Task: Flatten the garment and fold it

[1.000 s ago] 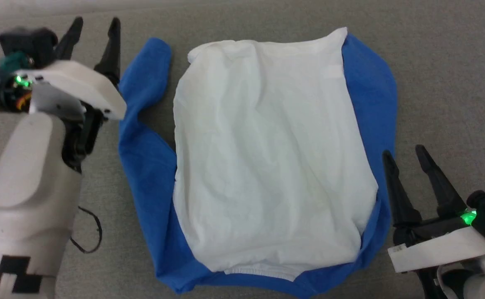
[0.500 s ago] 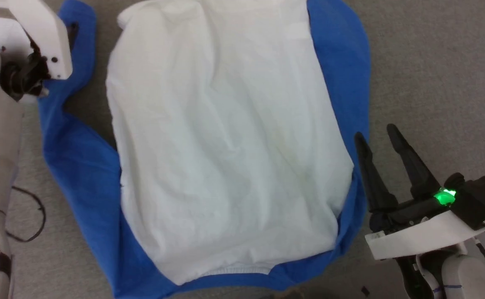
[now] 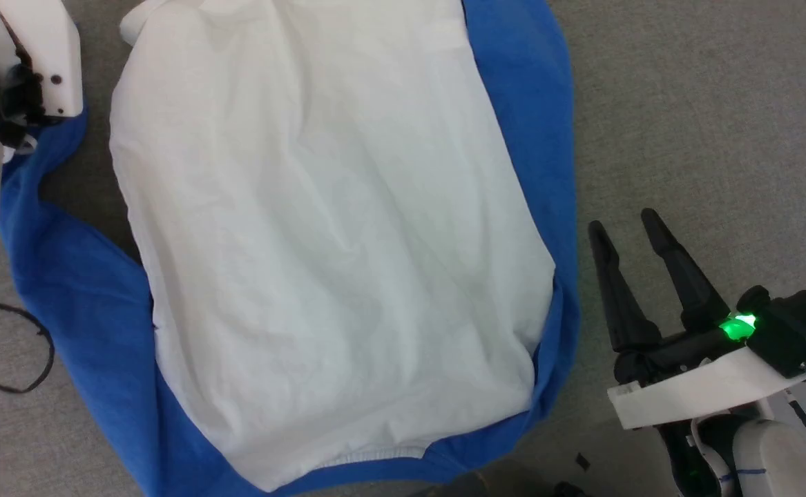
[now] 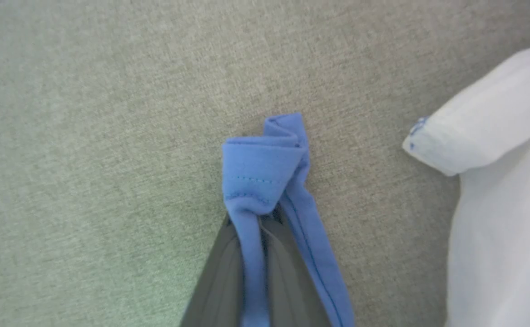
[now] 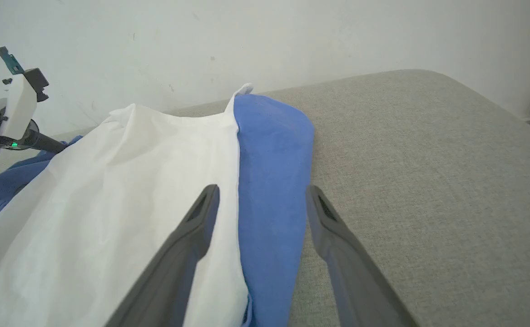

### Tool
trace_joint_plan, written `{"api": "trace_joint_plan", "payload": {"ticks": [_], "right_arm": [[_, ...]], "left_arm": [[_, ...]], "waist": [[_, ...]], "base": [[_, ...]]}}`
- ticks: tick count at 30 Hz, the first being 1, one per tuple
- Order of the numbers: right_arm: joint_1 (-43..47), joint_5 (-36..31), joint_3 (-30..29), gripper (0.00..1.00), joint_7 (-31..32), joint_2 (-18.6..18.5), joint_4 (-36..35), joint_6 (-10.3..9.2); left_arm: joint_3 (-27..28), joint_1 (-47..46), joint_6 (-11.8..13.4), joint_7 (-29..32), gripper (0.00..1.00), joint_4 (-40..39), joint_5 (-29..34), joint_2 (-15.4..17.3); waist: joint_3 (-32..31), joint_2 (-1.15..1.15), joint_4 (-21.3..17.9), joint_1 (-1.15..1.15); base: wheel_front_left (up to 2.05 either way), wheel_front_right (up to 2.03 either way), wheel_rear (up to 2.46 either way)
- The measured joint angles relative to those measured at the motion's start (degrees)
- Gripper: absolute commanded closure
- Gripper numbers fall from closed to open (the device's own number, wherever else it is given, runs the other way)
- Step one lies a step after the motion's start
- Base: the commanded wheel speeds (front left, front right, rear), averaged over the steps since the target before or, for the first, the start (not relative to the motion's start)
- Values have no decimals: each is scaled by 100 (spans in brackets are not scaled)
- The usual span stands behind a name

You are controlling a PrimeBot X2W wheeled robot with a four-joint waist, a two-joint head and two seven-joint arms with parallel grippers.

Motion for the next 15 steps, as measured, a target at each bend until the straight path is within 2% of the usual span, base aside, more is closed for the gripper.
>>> {"api": "trace_joint_plan", "payload": {"ticks": [4, 10, 15], "right_arm": [[8, -4, -62, 0, 20, 0, 8, 0], [207, -122, -357, 0, 177, 9, -7, 0], [628, -250, -823, 0, 388, 54, -112, 0]], "left_arm": [[-19, 271, 159, -554, 100, -144, 5, -8], [227, 924, 554, -1798, 100, -364, -121, -160], [376, 1321, 576, -2709, 100, -879, -304, -416]], "waist": [[-155, 0, 72, 3], [-603, 0, 260, 3], [-1111, 0, 441, 1]], "base": [[0, 0, 0], [0, 0, 0], [0, 0, 0]]}}
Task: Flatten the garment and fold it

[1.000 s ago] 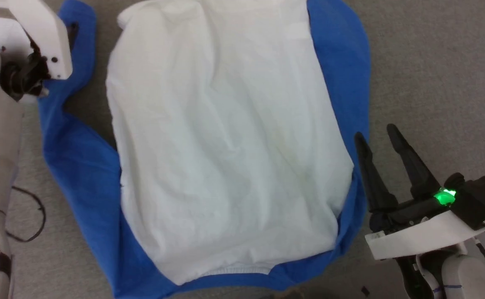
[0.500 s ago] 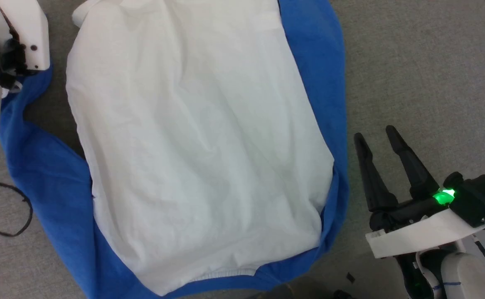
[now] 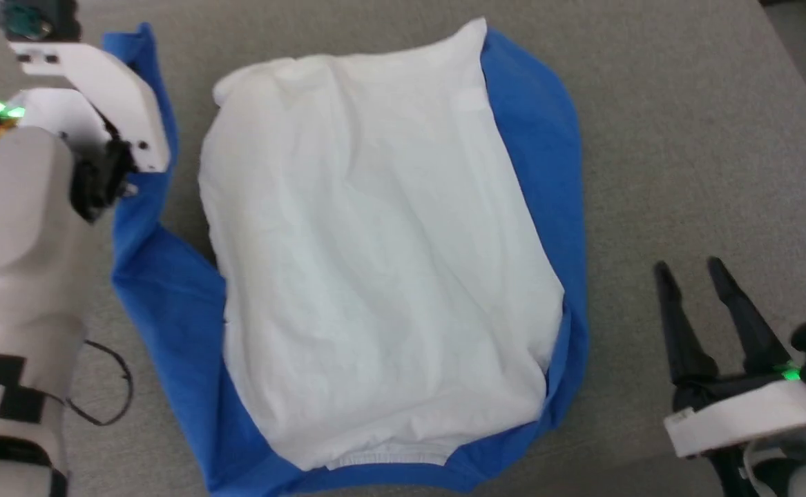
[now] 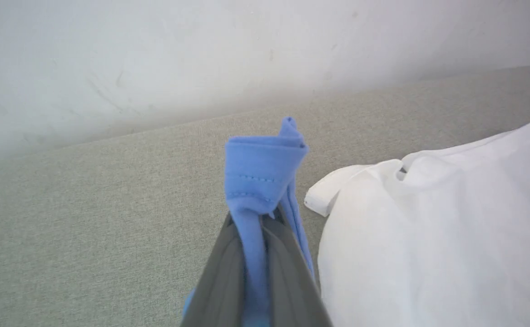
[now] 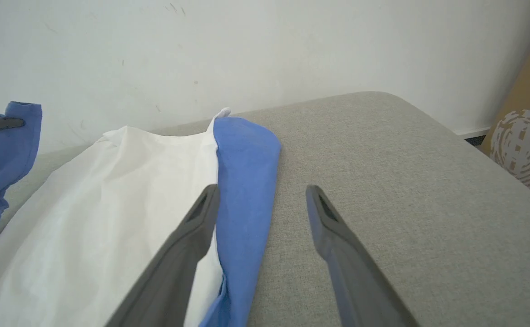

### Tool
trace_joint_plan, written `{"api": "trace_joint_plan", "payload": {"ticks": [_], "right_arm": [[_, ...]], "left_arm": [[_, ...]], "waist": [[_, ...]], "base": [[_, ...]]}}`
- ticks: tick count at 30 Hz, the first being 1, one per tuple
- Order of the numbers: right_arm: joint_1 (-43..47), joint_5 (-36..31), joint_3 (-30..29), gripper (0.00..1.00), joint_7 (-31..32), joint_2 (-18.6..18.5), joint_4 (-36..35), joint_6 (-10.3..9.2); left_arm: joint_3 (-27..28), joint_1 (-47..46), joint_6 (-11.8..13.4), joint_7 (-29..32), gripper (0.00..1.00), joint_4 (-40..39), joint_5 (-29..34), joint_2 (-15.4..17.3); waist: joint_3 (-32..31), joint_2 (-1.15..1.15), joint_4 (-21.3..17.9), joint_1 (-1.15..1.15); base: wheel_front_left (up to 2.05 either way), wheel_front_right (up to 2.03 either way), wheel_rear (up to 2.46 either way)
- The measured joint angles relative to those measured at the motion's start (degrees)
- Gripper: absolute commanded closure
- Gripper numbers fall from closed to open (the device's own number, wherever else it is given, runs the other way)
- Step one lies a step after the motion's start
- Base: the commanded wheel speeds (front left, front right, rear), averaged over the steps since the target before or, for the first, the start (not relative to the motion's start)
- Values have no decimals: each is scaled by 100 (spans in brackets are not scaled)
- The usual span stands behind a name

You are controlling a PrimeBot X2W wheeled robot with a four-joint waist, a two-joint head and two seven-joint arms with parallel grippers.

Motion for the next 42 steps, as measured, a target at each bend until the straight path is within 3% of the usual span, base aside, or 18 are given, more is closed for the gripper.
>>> {"api": "trace_joint_plan", "payload": {"ticks": [7, 15, 22, 28, 35, 36, 37, 38, 42], "right_arm": [[526, -93, -679, 0, 315, 34, -234, 0], [733, -35, -848, 0, 533, 38, -501, 0], [726, 59, -711, 0, 579, 43, -583, 0], [700, 113, -625, 0, 573, 43, -522, 0], [557, 164, -482, 0, 525, 45, -389, 0], [549, 164, -477, 0, 515, 45, -368, 0], [547, 164, -474, 0, 514, 44, -343, 0], [542, 164, -471, 0, 514, 45, -314, 0], [543, 157, -476, 0, 520, 44, -240, 0]], "left_arm": [[-185, 1128, -41, -559, 100, -1155, -154, -501], [-968, 2524, -118, -377, 100, -2437, -377, -1386], [-1720, 3103, -152, -386, 100, -2261, -490, -2004], [-2335, 3142, -87, -1038, 100, -1771, -493, -2070], [-3265, 3050, 96, -2042, 100, -1521, -1165, -2090], [-3392, 3014, 96, -2149, 85, -1481, -1274, -2090], [-3507, 2976, 96, -2279, 19, -1456, -1368, -2090], [-3620, 2932, 96, -2392, 0, -1435, -1462, -2091], [-3958, 2817, 35, -2915, 0, -1439, -1736, -2092]], "waist": [[-761, 0, 265, -1], [-1399, 0, 498, -2], [-1421, 0, 438, 0], [-1158, 1, 253, 1], [-826, 1, 77, 1], [-799, 1, 57, 2], [-782, 1, 39, 2], [-777, 1, 27, 2], [-870, 1, 23, 1]], "base": [[0, 0, 0], [0, 0, 0], [0, 0, 0], [0, 0, 0], [0, 0, 0], [0, 0, 0], [0, 0, 0], [0, 0, 0], [0, 0, 0]]}}
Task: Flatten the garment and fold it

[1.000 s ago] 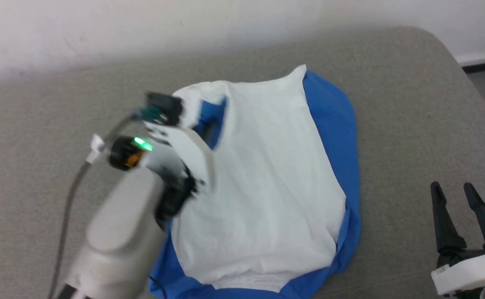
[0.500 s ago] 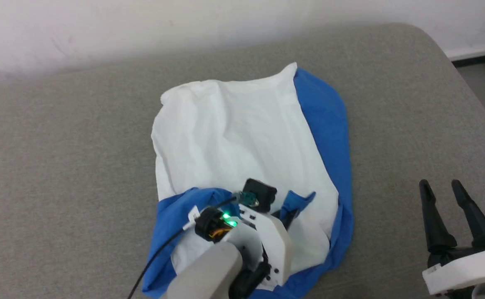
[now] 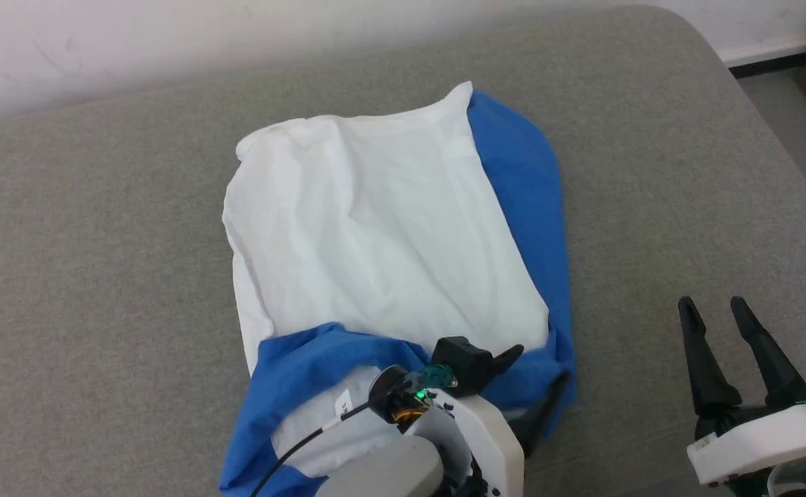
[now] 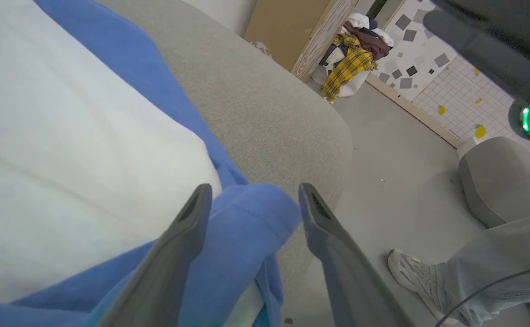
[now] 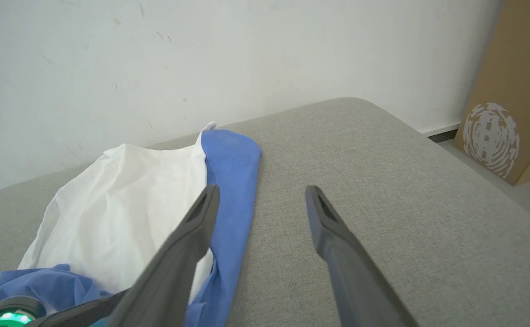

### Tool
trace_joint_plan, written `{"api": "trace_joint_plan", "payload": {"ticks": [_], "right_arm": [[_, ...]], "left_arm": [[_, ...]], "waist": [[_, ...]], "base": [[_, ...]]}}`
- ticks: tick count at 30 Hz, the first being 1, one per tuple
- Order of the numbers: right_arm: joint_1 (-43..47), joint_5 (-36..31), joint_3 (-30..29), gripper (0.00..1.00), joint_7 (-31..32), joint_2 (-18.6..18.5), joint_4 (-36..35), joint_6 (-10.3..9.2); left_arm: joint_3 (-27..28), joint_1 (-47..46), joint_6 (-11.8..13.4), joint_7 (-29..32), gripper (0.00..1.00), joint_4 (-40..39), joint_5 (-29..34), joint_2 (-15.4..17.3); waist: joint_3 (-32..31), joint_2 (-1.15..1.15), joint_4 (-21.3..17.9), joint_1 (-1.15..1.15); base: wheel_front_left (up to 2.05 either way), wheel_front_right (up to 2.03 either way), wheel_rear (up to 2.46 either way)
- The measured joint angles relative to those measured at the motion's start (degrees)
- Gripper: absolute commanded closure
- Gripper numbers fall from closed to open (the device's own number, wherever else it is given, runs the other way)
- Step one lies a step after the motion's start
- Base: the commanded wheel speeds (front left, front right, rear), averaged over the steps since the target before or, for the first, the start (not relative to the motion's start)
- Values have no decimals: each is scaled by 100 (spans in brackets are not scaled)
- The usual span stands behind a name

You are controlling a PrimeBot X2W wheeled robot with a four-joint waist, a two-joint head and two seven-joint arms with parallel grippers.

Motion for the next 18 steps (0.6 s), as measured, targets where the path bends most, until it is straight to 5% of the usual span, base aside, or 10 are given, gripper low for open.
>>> {"api": "trace_joint_plan", "payload": {"ticks": [8, 18], "right_arm": [[173, -160, -40, 0, 103, 0, -71, -1], [303, -361, -77, 0, 261, 1, -303, 0]], "left_arm": [[163, -69, 134, -455, 0, -400, 11, -8], [2024, 801, 875, -468, 0, -1958, 1003, 720]], "waist": [[-433, 0, 195, -1], [-845, 0, 673, -1]], "base": [[0, 0, 0], [0, 0, 0]]}}
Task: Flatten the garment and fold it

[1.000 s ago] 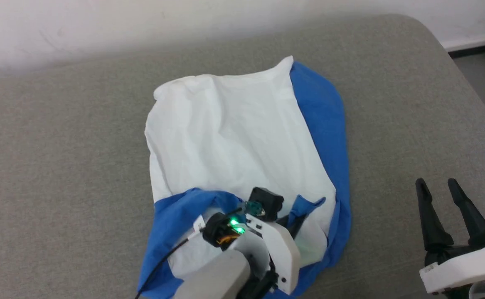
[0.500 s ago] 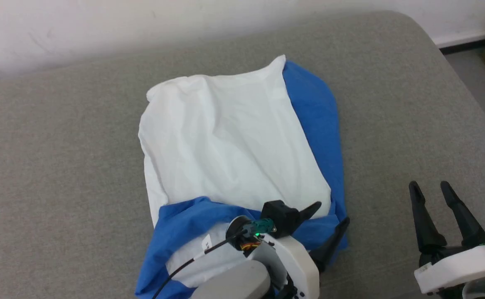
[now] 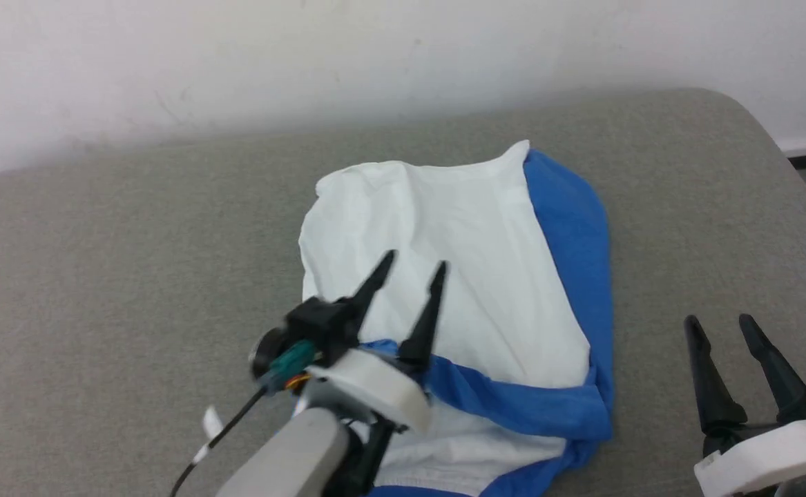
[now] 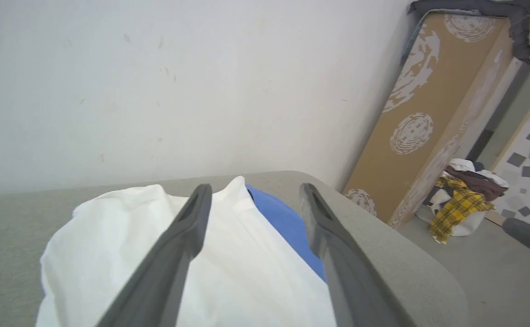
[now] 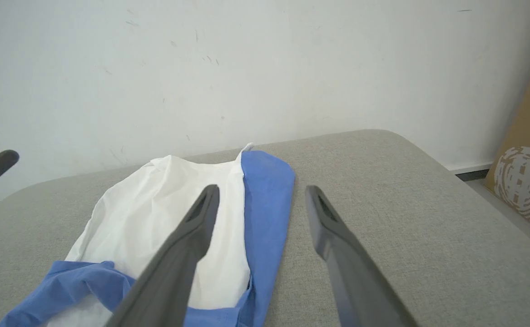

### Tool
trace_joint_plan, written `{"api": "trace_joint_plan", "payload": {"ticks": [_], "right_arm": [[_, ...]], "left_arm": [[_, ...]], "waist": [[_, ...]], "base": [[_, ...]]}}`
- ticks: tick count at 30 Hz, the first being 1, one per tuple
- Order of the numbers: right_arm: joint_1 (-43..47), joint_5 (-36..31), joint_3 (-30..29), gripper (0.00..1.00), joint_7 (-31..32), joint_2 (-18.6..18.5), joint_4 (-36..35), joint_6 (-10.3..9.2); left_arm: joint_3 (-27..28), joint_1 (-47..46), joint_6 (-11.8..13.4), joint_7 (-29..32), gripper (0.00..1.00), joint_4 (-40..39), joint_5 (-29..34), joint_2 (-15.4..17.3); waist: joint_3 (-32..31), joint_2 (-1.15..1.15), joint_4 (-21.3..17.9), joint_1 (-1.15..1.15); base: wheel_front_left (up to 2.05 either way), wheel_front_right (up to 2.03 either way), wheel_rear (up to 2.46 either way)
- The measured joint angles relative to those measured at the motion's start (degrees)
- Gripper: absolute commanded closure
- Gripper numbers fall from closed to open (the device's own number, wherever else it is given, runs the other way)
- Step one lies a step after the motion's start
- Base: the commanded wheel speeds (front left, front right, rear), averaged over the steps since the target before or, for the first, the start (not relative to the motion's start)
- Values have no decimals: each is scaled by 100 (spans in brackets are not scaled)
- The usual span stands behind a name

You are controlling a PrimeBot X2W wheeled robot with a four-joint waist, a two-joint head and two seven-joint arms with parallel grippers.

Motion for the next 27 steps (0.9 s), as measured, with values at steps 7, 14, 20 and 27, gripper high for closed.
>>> {"api": "trace_joint_plan", "payload": {"ticks": [7, 14, 20, 27], "right_arm": [[9, -101, -22, 0, 41, 0, -19, 0], [10, -145, -111, 0, 190, -1, 253, 0], [-359, -2, -499, 0, 411, 1, 987, 0], [-2005, 788, -1259, 0, 664, -556, 2726, -2]], "left_arm": [[1330, 1140, 459, 0, 0, -738, 536, 403], [2414, 1831, 598, 0, 0, -1024, 740, 705], [2852, 1911, 355, 0, 0, -1072, 856, 1087], [2752, 1826, 235, 0, 0, -1322, 1057, 1146]], "waist": [[-87, 0, 304, 0], [-45, 0, 619, 0], [122, 0, 833, 0], [586, 0, 952, 1]], "base": [[0, 0, 0], [0, 0, 0], [0, 0, 0], [0, 0, 0]]}}
